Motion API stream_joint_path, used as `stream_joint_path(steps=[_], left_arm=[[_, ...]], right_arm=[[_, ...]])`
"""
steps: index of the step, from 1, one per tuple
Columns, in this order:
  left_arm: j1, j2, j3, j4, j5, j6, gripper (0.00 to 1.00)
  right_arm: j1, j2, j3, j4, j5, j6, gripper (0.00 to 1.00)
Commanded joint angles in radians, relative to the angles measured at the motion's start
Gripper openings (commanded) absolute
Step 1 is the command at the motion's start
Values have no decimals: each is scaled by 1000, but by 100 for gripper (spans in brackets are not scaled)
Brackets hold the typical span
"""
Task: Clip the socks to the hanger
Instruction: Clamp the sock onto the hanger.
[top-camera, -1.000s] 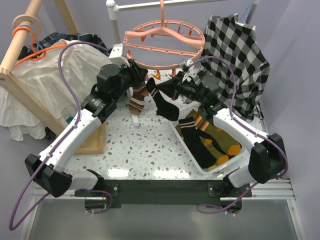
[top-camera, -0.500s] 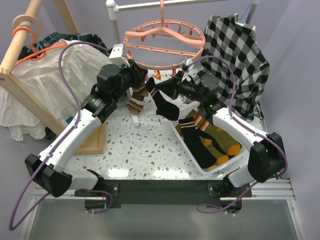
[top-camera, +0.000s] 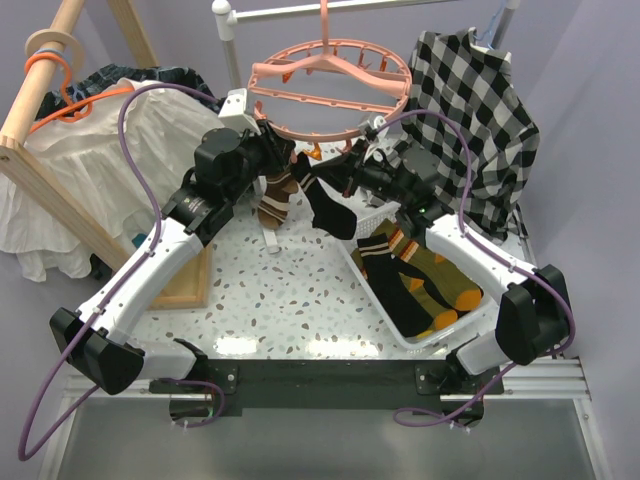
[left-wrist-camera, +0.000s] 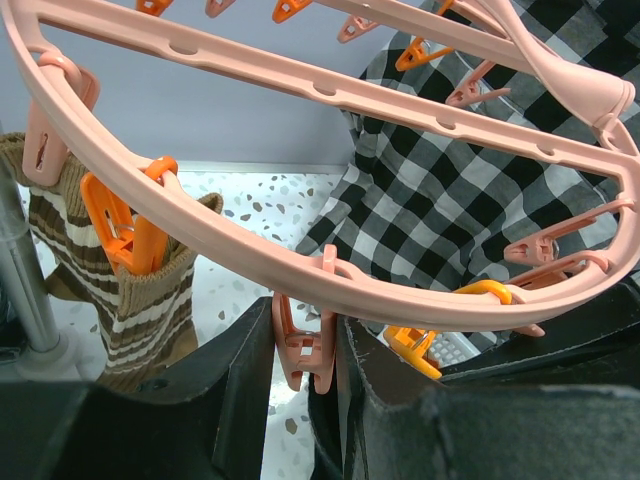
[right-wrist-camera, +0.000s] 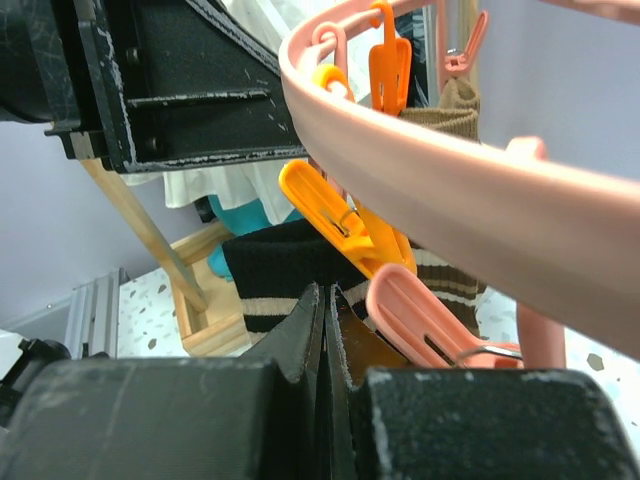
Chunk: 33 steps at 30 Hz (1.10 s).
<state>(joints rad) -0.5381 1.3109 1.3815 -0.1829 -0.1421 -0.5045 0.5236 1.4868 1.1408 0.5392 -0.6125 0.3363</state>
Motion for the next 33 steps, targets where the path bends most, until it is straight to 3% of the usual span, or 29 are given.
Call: stream_joint_path(steps=[1,33], left_arm=[[-2,-6,2,20,-5,18,0],[-2,-2,-16,57,16,-25,0]], right_arm=[[6,12,54,68,26,6,0],[4,41,83,131,54,75,0]])
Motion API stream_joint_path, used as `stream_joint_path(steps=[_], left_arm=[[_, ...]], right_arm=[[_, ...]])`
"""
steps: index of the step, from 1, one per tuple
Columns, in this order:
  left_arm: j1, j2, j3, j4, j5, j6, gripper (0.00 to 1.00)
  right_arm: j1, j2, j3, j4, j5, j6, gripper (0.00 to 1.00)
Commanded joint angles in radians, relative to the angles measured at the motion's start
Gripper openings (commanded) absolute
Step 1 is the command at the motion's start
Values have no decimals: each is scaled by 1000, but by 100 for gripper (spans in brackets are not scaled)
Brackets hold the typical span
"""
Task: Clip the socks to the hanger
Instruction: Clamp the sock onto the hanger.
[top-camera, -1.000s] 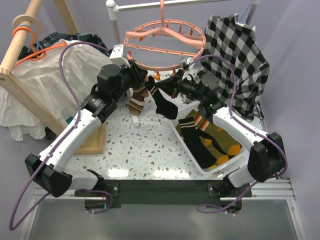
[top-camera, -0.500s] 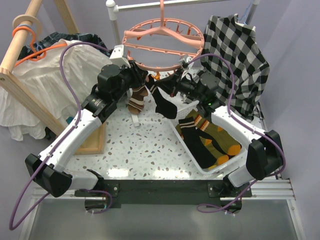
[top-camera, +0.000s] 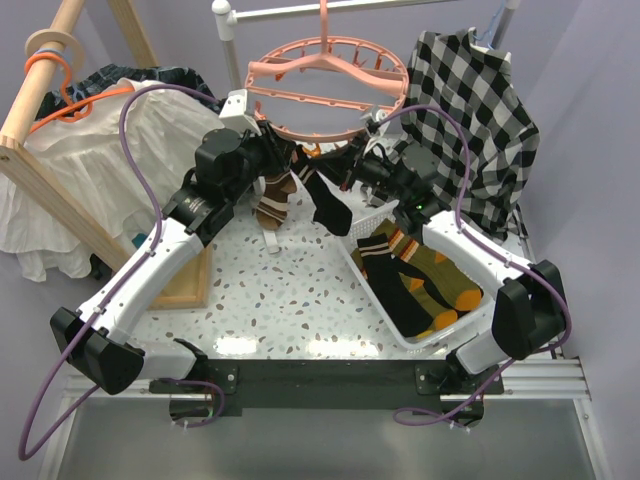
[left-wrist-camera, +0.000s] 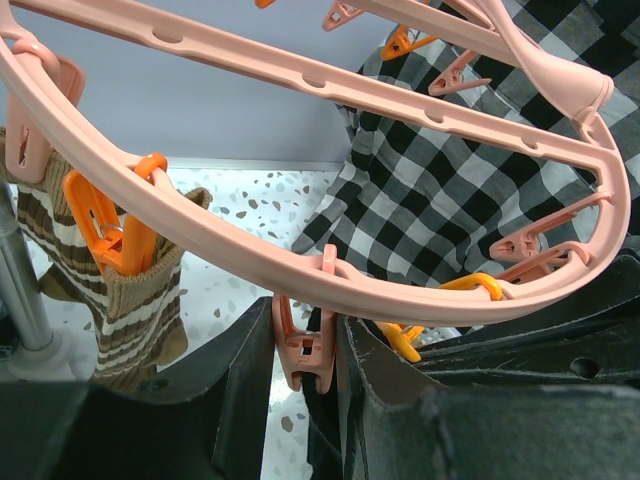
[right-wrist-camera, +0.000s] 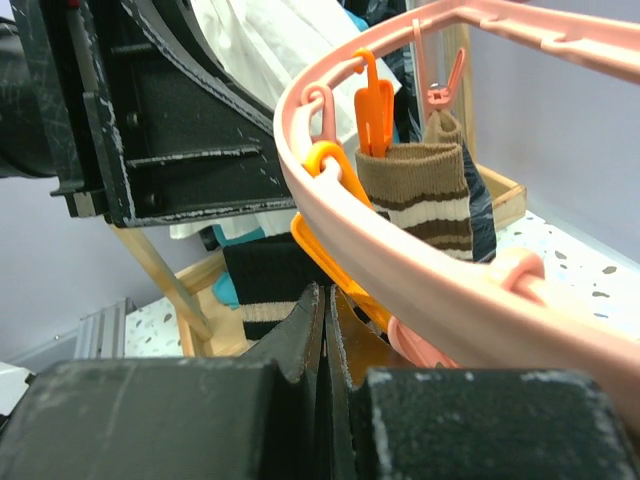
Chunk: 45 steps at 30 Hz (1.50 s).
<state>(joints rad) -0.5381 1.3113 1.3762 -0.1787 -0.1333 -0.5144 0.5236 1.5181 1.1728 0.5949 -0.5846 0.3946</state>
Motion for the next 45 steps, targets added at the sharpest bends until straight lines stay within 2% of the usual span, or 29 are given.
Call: stream_joint_path(steps=[1,6,7,8,10,11,13,14,17,19,20,22,24,28,33,36,41,45], left_arm=[[-3,-3,-11,51,9,-15,0],[-2,-4,-9,54,12,-15,0],[-3,-4,-9,56,14,-15,3],[-3,-6,-9,58,14,-13,12],[-3,-10,-11,61,14,-10,23],[-3,-14,-11,61,12,-4,33],[-3,-20,-14,62,8,4,43],[-2,-23,-14,64,6,7,54],[-3,-29,-16,61,-5,19,71],[-3,-30,-14,54,-12,24,76],[-2,-30,-16,54,-17,27,77],[-2,-29,-17,51,-29,34,77],[0,-27,-22,53,-52,40,73],[7,-20,-34,61,-75,57,72],[46,5,-42,70,-55,56,72],[55,16,-40,70,-48,57,72],[70,23,-37,74,-48,65,73],[79,25,-34,70,-54,76,73]], right_arm=[[6,8,51,80,29,21,0],[10,19,59,83,25,30,0],[13,19,57,83,25,29,0],[12,20,56,83,23,29,0],[12,21,53,82,23,29,0],[12,21,51,79,23,29,0],[12,16,47,72,25,24,2],[12,16,47,68,26,18,3],[13,8,47,51,28,4,13],[12,2,50,27,29,-5,18],[12,-7,51,14,31,-20,23],[13,-19,53,-35,35,-40,28],[12,-44,53,-73,40,-75,36],[12,-104,59,-249,89,-169,48],[10,-174,99,-520,303,-319,58],[-10,-202,140,-619,385,-388,62],[-120,-197,168,-646,267,-376,63],[-154,-173,201,-644,177,-369,63]])
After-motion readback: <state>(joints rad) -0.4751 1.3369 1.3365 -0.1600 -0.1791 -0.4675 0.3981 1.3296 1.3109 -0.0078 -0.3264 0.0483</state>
